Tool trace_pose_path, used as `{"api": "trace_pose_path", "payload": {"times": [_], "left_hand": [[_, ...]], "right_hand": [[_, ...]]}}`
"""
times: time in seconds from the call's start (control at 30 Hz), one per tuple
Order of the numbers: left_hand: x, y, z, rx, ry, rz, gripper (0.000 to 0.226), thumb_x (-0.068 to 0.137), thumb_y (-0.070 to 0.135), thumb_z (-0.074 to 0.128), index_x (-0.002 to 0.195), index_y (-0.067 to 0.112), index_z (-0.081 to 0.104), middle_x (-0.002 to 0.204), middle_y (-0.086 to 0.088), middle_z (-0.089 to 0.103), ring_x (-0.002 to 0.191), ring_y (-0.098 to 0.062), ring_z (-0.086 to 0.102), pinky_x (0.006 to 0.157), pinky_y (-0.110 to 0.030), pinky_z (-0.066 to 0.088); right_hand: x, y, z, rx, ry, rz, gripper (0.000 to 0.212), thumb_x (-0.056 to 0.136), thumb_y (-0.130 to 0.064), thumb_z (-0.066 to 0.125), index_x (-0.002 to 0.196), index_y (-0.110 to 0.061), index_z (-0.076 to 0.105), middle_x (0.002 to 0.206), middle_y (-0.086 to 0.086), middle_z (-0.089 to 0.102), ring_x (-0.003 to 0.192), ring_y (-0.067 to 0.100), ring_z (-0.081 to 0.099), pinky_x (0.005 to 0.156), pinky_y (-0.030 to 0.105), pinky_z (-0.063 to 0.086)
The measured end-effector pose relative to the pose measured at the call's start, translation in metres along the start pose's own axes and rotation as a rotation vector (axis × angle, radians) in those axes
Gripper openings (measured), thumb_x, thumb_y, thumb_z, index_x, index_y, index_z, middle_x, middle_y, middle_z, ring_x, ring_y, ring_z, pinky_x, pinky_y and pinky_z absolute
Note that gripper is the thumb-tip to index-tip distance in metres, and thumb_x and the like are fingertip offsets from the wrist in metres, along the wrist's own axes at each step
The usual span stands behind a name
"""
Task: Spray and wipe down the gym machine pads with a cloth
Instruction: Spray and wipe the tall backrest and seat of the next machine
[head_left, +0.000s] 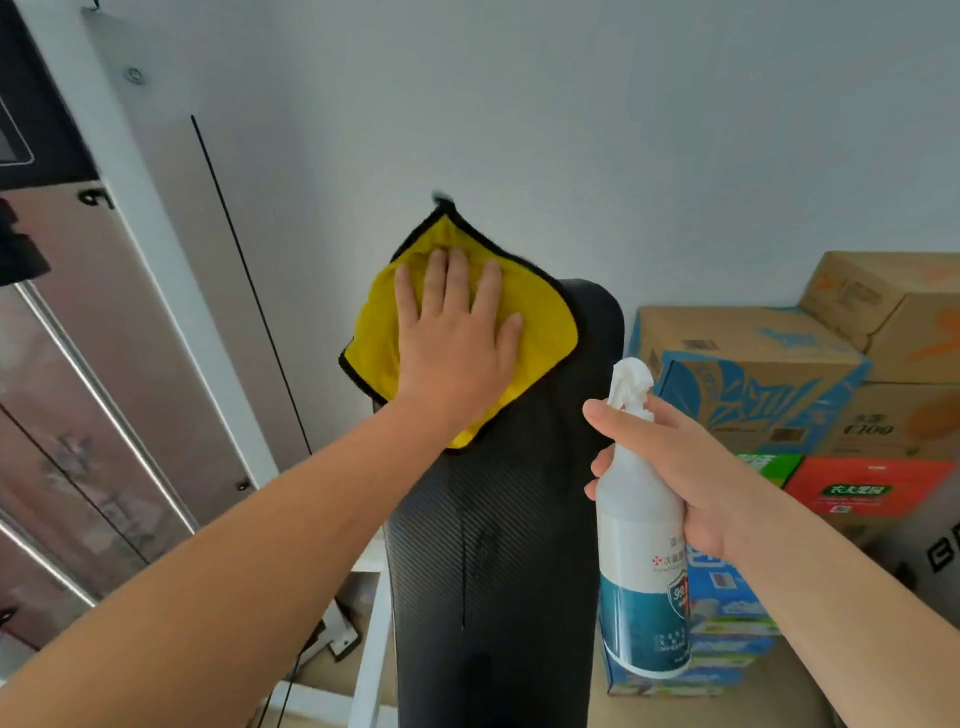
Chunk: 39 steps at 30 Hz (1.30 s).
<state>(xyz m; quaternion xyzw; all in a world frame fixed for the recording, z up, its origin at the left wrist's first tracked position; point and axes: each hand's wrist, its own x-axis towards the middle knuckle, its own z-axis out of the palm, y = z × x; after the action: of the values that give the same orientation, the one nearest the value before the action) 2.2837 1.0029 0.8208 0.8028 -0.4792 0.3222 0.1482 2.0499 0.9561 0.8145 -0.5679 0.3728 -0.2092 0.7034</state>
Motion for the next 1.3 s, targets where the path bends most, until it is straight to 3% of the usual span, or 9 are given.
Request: {"api": "trace_pose_path", "payload": {"times": [0.17, 0.3, 0.37, 0.53, 0.73, 0.93, 1.07, 1.2, 1.3], "left_hand": [[-0.033, -0.002, 0.030, 0.115, -0.025, 0.583, 0.084, 0.105, 0.063, 0.023, 0.165, 0.007, 0.006, 0.172, -0.021, -0.005, 0.159, -0.039, -0.008, 0.126, -0.063, -0.002], [0.002, -0.007, 0.030, -0.038, 0.051, 1.006, 0.070, 0.096, 0.054, 0.051, 0.152, 0.011, 0.052, 0.155, -0.018, 0.050, 0.148, -0.034, 0.029, 0.128, -0.047, 0.000], [0.032, 0.001, 0.015, 0.146, 0.062, 0.894, 0.074, 0.094, 0.070, 0.043, 0.153, 0.026, 0.051, 0.148, -0.012, 0.056, 0.144, -0.036, 0.032, 0.122, -0.064, -0.001], [-0.001, 0.037, 0.019, 0.091, 0.068, 0.469, 0.087, 0.091, 0.086, 0.027, 0.164, 0.042, 0.014, 0.174, -0.009, 0.007, 0.158, -0.046, -0.001, 0.109, -0.084, 0.004], [-0.109, 0.039, 0.090, 0.011, -0.122, 0.863, 0.080, 0.100, 0.069, 0.039, 0.166, 0.031, 0.017, 0.175, -0.002, 0.002, 0.159, -0.037, -0.008, 0.119, -0.075, -0.003], [-0.129, -0.018, 0.098, -0.010, -0.198, 1.161, 0.065, 0.106, 0.042, 0.054, 0.162, 0.017, 0.031, 0.173, -0.006, 0.014, 0.160, -0.030, -0.003, 0.128, -0.047, -0.012], [-0.046, -0.069, 0.041, 0.003, -0.067, 0.830, 0.076, 0.097, 0.069, 0.050, 0.160, 0.028, 0.034, 0.163, -0.013, 0.030, 0.154, -0.045, 0.019, 0.121, -0.070, 0.015], [-0.039, -0.063, 0.028, 0.095, 0.079, 0.454, 0.077, 0.092, 0.081, 0.041, 0.154, 0.035, 0.046, 0.162, -0.014, 0.040, 0.155, -0.046, 0.022, 0.114, -0.080, 0.009], [-0.080, -0.046, 0.055, 0.058, 0.052, 0.395, 0.071, 0.093, 0.078, 0.044, 0.144, 0.031, 0.057, 0.156, -0.016, 0.048, 0.152, -0.048, 0.026, 0.115, -0.079, 0.010]], "right_hand": [[-0.003, 0.002, -0.012, 0.004, 0.014, -0.011, 0.056, 0.081, -0.044, 0.091, 0.127, -0.022, 0.067, 0.083, 0.015, 0.074, 0.073, 0.033, 0.075, 0.073, 0.045, 0.065], [-0.007, 0.009, -0.015, 0.033, 0.033, -0.025, 0.063, 0.074, -0.045, 0.092, 0.125, -0.018, 0.067, 0.081, 0.015, 0.074, 0.072, 0.034, 0.075, 0.072, 0.045, 0.065], [-0.008, 0.012, -0.019, 0.049, 0.032, -0.020, 0.061, 0.074, -0.044, 0.091, 0.122, -0.016, 0.068, 0.080, 0.015, 0.072, 0.069, 0.032, 0.074, 0.074, 0.045, 0.064], [-0.014, 0.018, -0.024, 0.043, 0.045, -0.010, 0.054, 0.076, -0.043, 0.090, 0.117, -0.016, 0.069, 0.081, 0.017, 0.072, 0.068, 0.033, 0.074, 0.067, 0.042, 0.063], [-0.023, 0.031, -0.021, 0.012, 0.035, 0.002, 0.052, 0.071, -0.047, 0.093, 0.109, -0.021, 0.070, 0.085, 0.017, 0.072, 0.077, 0.036, 0.072, 0.068, 0.042, 0.061], [-0.032, 0.038, 0.000, -0.033, 0.019, 0.021, 0.063, 0.064, -0.049, 0.093, 0.115, -0.020, 0.070, 0.085, 0.019, 0.074, 0.076, 0.036, 0.075, 0.070, 0.045, 0.062], [-0.033, 0.038, 0.017, -0.027, 0.005, 0.013, 0.064, 0.068, -0.045, 0.091, 0.120, -0.018, 0.068, 0.081, 0.016, 0.073, 0.072, 0.033, 0.075, 0.077, 0.049, 0.063], [-0.025, 0.042, 0.032, -0.052, -0.016, 0.010, 0.059, 0.068, -0.050, 0.088, 0.117, -0.023, 0.069, 0.083, 0.014, 0.075, 0.077, 0.034, 0.078, 0.075, 0.047, 0.065], [-0.022, 0.045, 0.036, -0.016, 0.000, 0.002, 0.060, 0.062, -0.051, 0.089, 0.113, -0.026, 0.071, 0.084, 0.015, 0.075, 0.080, 0.037, 0.079, 0.073, 0.046, 0.064]]}}
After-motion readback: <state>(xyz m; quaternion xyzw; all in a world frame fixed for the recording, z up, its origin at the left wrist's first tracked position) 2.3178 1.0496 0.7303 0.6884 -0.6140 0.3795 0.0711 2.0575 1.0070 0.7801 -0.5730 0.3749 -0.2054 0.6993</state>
